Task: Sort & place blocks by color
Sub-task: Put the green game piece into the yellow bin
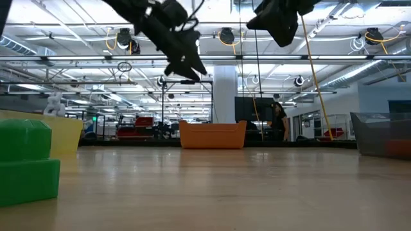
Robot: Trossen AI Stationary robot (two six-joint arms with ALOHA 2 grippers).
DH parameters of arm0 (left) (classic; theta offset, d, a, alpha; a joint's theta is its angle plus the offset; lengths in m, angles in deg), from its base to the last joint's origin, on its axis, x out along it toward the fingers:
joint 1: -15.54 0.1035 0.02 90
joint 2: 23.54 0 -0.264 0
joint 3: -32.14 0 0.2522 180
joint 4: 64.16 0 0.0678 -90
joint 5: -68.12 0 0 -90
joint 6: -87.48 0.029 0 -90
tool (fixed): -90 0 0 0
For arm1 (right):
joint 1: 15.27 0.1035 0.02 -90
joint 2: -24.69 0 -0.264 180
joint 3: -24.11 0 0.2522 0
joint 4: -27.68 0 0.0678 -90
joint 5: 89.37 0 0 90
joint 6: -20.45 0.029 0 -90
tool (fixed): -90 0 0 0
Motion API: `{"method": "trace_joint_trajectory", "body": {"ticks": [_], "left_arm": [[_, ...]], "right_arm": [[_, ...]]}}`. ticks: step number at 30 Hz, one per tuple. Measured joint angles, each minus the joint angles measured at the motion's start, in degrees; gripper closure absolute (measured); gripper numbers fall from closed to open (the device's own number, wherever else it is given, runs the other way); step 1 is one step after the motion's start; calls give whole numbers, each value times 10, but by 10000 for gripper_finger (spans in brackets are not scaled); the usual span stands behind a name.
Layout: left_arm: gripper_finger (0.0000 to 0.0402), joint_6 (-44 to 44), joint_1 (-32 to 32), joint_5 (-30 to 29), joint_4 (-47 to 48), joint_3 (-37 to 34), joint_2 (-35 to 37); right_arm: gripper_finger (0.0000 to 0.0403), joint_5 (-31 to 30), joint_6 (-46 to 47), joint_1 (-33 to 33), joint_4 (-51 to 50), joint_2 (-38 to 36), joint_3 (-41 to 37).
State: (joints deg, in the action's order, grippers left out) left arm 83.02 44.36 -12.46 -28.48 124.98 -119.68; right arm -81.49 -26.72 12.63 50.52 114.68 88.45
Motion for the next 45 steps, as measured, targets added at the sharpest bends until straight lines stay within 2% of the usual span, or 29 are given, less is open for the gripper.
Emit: {"method": "trace_joint_trajectory", "body": {"ticks": [2,6,10,13,19,23,25,29,31,36,45], "left_arm": [[195,14,-29,-5,66,0,24],[195,0,-107,-49,176,0,61],[195,-47,-208,-81,244,0,81],[195,-100,-289,-101,264,0,82],[195,-222,-434,-145,279,0,81],[195,-303,-513,-200,278,0,81],[195,-337,-544,-217,277,0,78],[195,-383,-587,-230,277,0,52],[195,-396,-602,-229,278,0,38],[195,-428,-623,-187,273,-1,1],[195,-568,-642,-153,219,-1,-45]], "right_arm": [[216,-4,2,0,-1,0,-9],[216,4,37,-12,0,-2,-24],[216,51,130,-33,-1,-5,-37],[216,115,214,-43,1,-7,-40],[216,343,343,-63,0,-11,-40],[216,442,397,-79,-28,-15,-40],[216,514,446,-91,-69,-26,-40],[216,720,570,-123,-150,-47,-40],[216,770,589,-130,-160,-50,-40],[216,779,548,-128,-151,-51,-40],[216,778,509,-137,-148,-53,-40]]}}
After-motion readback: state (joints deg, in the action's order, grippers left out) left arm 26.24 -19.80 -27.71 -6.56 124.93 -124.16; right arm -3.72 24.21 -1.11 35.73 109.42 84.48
